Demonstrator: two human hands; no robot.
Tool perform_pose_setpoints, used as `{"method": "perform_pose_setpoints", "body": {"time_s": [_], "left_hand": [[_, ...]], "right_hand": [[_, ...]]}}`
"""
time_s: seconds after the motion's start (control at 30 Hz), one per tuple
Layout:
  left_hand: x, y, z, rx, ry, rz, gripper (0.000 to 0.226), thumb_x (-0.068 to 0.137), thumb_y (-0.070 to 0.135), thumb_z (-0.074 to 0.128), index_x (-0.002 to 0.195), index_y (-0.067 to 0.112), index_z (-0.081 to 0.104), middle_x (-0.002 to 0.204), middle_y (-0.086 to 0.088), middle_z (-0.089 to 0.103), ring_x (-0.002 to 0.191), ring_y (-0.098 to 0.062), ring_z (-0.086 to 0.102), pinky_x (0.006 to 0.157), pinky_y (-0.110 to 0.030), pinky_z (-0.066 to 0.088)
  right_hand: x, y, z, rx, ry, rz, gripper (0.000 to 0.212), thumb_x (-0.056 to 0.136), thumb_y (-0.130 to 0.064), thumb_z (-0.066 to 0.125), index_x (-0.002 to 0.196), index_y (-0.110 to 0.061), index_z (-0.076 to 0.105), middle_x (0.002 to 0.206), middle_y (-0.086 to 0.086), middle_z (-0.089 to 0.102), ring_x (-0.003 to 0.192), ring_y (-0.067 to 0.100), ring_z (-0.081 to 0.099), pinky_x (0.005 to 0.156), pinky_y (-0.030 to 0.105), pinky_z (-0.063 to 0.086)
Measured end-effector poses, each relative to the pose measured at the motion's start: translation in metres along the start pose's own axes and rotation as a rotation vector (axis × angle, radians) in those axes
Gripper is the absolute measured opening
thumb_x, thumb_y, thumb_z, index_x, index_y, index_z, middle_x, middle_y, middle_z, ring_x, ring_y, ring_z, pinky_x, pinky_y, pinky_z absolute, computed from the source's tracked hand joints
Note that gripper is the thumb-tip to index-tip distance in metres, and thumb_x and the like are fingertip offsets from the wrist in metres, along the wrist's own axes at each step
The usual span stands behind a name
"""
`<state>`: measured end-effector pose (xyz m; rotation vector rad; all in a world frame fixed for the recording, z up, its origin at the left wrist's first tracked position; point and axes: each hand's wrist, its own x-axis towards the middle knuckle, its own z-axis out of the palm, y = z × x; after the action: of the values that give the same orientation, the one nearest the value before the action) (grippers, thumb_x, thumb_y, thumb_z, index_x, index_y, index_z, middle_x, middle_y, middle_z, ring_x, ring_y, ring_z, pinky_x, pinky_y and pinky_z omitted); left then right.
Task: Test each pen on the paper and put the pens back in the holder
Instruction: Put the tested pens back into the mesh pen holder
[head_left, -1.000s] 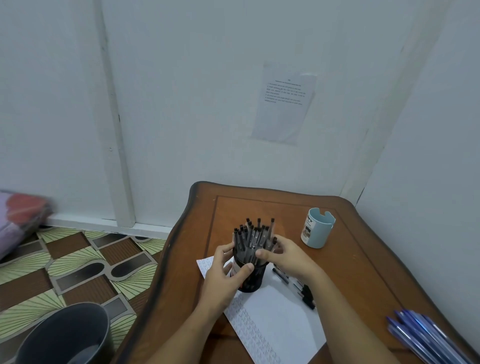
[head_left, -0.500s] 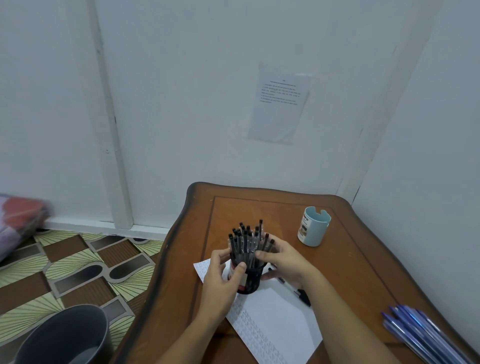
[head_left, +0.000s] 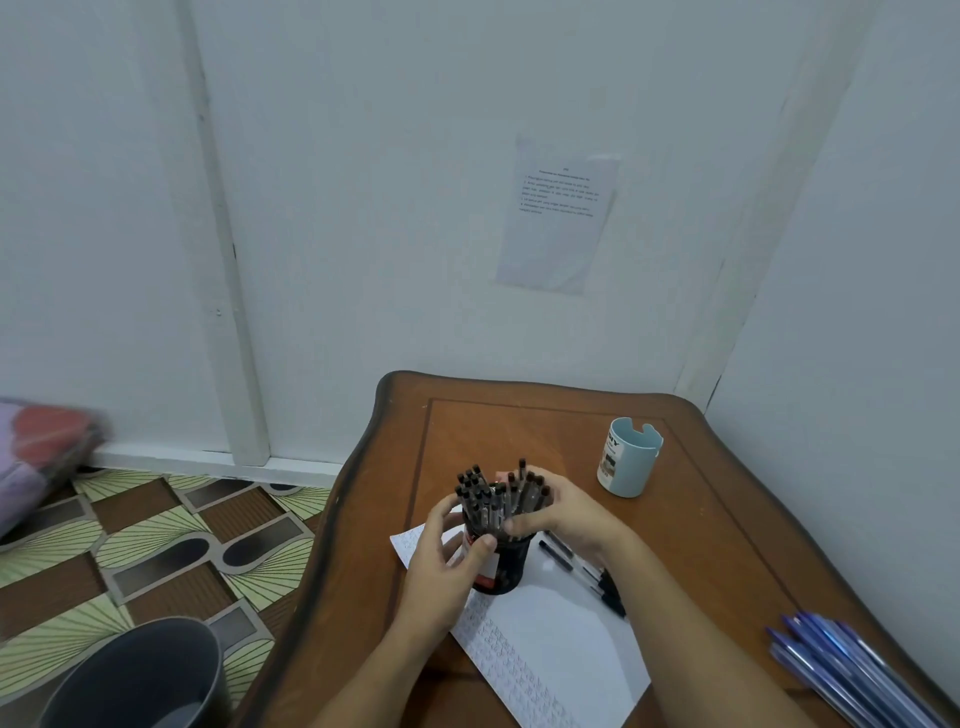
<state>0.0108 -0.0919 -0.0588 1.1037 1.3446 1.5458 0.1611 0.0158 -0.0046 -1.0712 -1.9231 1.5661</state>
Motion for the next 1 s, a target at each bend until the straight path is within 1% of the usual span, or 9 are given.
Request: {"method": "perform_pose_setpoints", "body": {"time_s": [0.1, 0.27, 0.37, 0.43, 0.6, 0.67, 0.77, 0.9, 1.0], "left_hand": [[0.002, -0.002, 0.001, 0.021, -0.009, -0.019, 0.049, 0.089, 0.023, 0.067, 0.125, 0.044, 0.041, 0.115, 0.032, 0.046, 0.098, 0.014, 0.048, 0.076, -0.003, 0.042], [0.004, -0.002, -0.001, 0.013, -0.040, -0.017, 0.053, 0.089, 0.021, 0.067, 0.132, 0.040, 0.041, 0.121, 0.028, 0.047, 0.104, 0.007, 0.050, 0.080, -0.004, 0.043], [0.006, -0.005, -0.004, 0.020, -0.059, -0.030, 0.056, 0.089, 0.023, 0.066, 0.137, 0.040, 0.040, 0.129, 0.022, 0.046, 0.113, -0.003, 0.051, 0.088, -0.013, 0.044], [0.007, -0.007, -0.005, 0.023, -0.074, -0.028, 0.055, 0.089, 0.024, 0.067, 0.137, 0.040, 0.043, 0.133, 0.020, 0.047, 0.117, -0.006, 0.051, 0.086, -0.012, 0.045], [0.008, -0.007, -0.004, -0.010, -0.055, -0.052, 0.054, 0.086, 0.030, 0.070, 0.131, 0.044, 0.044, 0.130, 0.019, 0.050, 0.116, -0.008, 0.054, 0.083, -0.013, 0.047], [0.006, -0.006, -0.003, -0.029, -0.054, -0.063, 0.054, 0.087, 0.027, 0.069, 0.131, 0.042, 0.044, 0.127, 0.019, 0.052, 0.109, -0.001, 0.057, 0.075, -0.009, 0.048], [0.005, -0.004, -0.002, -0.025, -0.073, -0.059, 0.051, 0.089, 0.023, 0.067, 0.129, 0.044, 0.042, 0.121, 0.028, 0.051, 0.097, 0.015, 0.056, 0.071, -0.004, 0.046], [0.006, -0.003, -0.002, -0.010, -0.078, -0.058, 0.054, 0.089, 0.024, 0.066, 0.132, 0.043, 0.039, 0.121, 0.031, 0.046, 0.094, 0.027, 0.049, 0.071, -0.003, 0.045], [0.006, -0.003, -0.002, -0.011, -0.076, -0.066, 0.056, 0.089, 0.026, 0.066, 0.134, 0.042, 0.038, 0.121, 0.031, 0.045, 0.095, 0.022, 0.049, 0.070, -0.002, 0.045]], "right_hand": [[0.000, -0.003, -0.003, 0.006, 0.010, 0.027, 0.057, 0.073, 0.002, 0.078, 0.121, -0.026, 0.061, 0.112, 0.011, 0.072, 0.109, 0.029, 0.065, 0.097, 0.045, 0.049], [0.007, -0.010, 0.002, -0.158, 0.011, 0.073, 0.037, 0.086, -0.016, 0.073, 0.115, -0.033, 0.057, 0.111, -0.001, 0.069, 0.103, 0.022, 0.065, 0.080, 0.039, 0.053], [0.010, -0.010, 0.003, -0.167, -0.086, 0.077, 0.051, 0.080, -0.019, 0.073, 0.122, -0.045, 0.057, 0.118, -0.001, 0.069, 0.113, 0.028, 0.061, 0.092, 0.051, 0.051], [0.011, -0.008, 0.002, -0.152, -0.033, 0.063, 0.055, 0.078, -0.026, 0.080, 0.124, -0.045, 0.056, 0.119, -0.003, 0.069, 0.115, 0.026, 0.062, 0.100, 0.057, 0.048], [0.009, -0.004, 0.004, -0.064, 0.097, 0.080, 0.076, 0.056, -0.058, 0.087, 0.121, -0.036, 0.058, 0.117, -0.002, 0.070, 0.110, 0.021, 0.065, 0.091, 0.045, 0.052], [0.005, -0.003, 0.002, 0.005, 0.061, 0.102, 0.060, 0.064, -0.046, 0.084, 0.118, -0.037, 0.061, 0.114, -0.001, 0.072, 0.106, 0.022, 0.066, 0.075, 0.035, 0.048], [0.002, 0.002, -0.003, 0.133, 0.032, 0.105, 0.060, 0.066, -0.030, 0.087, 0.120, -0.031, 0.062, 0.117, 0.010, 0.070, 0.100, 0.025, 0.068, 0.070, 0.033, 0.045], [-0.006, 0.008, -0.013, 0.227, -0.027, 0.090, 0.065, 0.068, -0.011, 0.083, 0.126, -0.028, 0.060, 0.121, 0.012, 0.068, 0.101, 0.026, 0.069, 0.077, 0.037, 0.051], [-0.015, 0.018, -0.032, 0.345, 0.039, 0.097, 0.069, 0.069, -0.012, 0.081, 0.133, -0.023, 0.055, 0.123, 0.014, 0.068, 0.107, 0.029, 0.068, 0.091, 0.042, 0.055]]}}
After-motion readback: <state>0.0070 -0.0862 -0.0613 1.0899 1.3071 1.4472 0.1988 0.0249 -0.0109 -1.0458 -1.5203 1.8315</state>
